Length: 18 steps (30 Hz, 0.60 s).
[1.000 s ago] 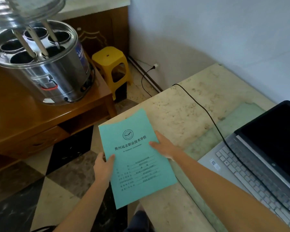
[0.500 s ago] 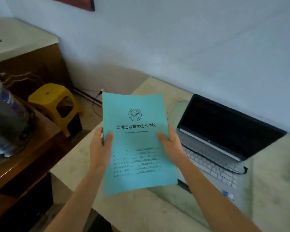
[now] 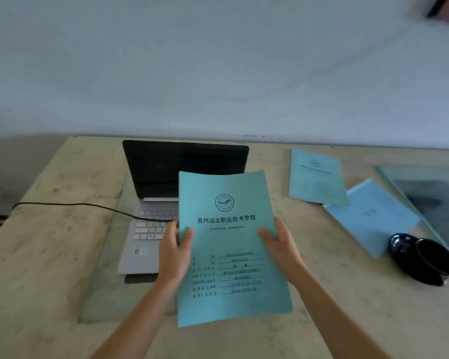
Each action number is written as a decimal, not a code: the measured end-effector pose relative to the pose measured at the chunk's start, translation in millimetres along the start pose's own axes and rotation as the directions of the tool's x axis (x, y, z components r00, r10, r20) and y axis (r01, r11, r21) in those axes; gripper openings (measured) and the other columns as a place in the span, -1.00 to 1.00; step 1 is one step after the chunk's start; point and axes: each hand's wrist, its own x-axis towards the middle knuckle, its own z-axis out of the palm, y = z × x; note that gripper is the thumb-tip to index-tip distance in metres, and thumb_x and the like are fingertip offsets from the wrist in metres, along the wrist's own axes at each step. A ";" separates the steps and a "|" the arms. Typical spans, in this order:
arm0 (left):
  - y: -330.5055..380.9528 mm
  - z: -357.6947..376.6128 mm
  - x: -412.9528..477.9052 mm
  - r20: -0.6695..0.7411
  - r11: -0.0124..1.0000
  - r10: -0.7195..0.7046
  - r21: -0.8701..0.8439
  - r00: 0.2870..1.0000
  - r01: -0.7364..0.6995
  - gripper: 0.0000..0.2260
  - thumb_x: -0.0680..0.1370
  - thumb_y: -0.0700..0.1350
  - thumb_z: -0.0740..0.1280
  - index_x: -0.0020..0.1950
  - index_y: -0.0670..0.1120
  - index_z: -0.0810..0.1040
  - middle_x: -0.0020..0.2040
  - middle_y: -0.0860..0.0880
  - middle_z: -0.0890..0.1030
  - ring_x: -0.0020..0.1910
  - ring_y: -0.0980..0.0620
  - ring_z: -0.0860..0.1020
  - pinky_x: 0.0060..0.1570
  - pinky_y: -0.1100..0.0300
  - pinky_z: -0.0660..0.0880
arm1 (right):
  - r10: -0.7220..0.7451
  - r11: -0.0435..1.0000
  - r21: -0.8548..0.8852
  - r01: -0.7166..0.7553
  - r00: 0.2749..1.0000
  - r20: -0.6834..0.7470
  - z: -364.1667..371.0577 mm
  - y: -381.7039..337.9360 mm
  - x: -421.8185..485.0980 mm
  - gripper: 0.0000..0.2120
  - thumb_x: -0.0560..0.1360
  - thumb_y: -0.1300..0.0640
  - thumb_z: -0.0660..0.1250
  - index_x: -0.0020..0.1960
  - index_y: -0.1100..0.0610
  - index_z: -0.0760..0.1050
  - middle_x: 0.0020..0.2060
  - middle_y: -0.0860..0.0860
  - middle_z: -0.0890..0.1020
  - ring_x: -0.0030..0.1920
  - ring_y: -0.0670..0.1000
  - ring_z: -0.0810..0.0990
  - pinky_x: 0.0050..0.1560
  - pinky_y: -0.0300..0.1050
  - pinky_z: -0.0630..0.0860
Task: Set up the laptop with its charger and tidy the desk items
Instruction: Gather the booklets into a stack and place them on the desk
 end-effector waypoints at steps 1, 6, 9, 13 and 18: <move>2.8 18.3 -2.2 0.026 1.000 0.005 0.011 1.000 -0.006 -0.92 0.58 -0.09 0.25 0.02 -0.07 0.44 -0.15 -0.10 0.62 -0.23 -0.09 0.61 -0.27 0.05 0.56 | 0.011 1.000 -0.012 -0.011 0.999 -0.033 -18.0 5.8 -1.1 -0.84 0.57 0.26 0.28 0.09 0.05 0.48 -0.04 0.12 0.69 -0.14 0.09 0.68 -0.12 0.07 0.64; 11.4 106.7 -10.7 0.122 0.998 0.013 0.056 0.992 -0.020 -0.91 0.58 -0.12 0.25 0.03 -0.13 0.45 -0.16 -0.10 0.61 -0.26 -0.08 0.59 -0.28 0.06 0.55 | 0.062 0.994 -0.081 -0.072 0.991 -0.116 -104.5 29.2 3.9 -0.86 0.56 0.24 0.29 0.07 0.06 0.48 -0.06 0.11 0.69 -0.16 0.08 0.67 -0.11 0.09 0.62; 12.3 153.4 -14.3 0.141 0.996 -0.012 0.093 0.990 -0.001 -0.90 0.58 -0.13 0.25 0.08 -0.09 0.43 -0.16 0.04 0.59 -0.22 -0.02 0.60 -0.22 0.06 0.59 | 0.099 0.986 -0.121 -0.115 0.986 -0.131 -147.0 42.5 14.9 -0.88 0.55 0.23 0.30 0.03 0.04 0.48 -0.06 0.10 0.68 -0.16 0.06 0.66 -0.08 0.07 0.60; 4.6 209.3 -7.4 0.133 0.974 -0.011 0.227 0.991 -0.020 -0.88 0.58 -0.11 0.25 0.06 -0.13 0.44 -0.18 0.01 0.58 -0.30 0.08 0.53 -0.37 0.17 0.47 | 0.179 0.964 -0.186 -0.192 0.980 -0.085 -190.1 66.0 35.3 -0.83 0.54 0.24 0.30 0.12 0.13 0.46 0.03 0.17 0.66 0.02 0.23 0.64 0.06 0.24 0.57; -9.4 257.6 4.7 0.153 0.920 -0.129 0.387 0.980 0.060 -0.84 0.57 -0.12 0.22 0.11 -0.15 0.40 -0.08 -0.08 0.58 -0.17 -0.09 0.57 -0.19 0.05 0.49 | 0.271 0.917 -0.294 -0.269 0.962 -0.036 -222.7 90.3 58.9 -0.75 0.54 0.22 0.30 0.20 0.16 0.42 0.06 0.11 0.64 0.03 0.13 0.64 0.08 0.12 0.58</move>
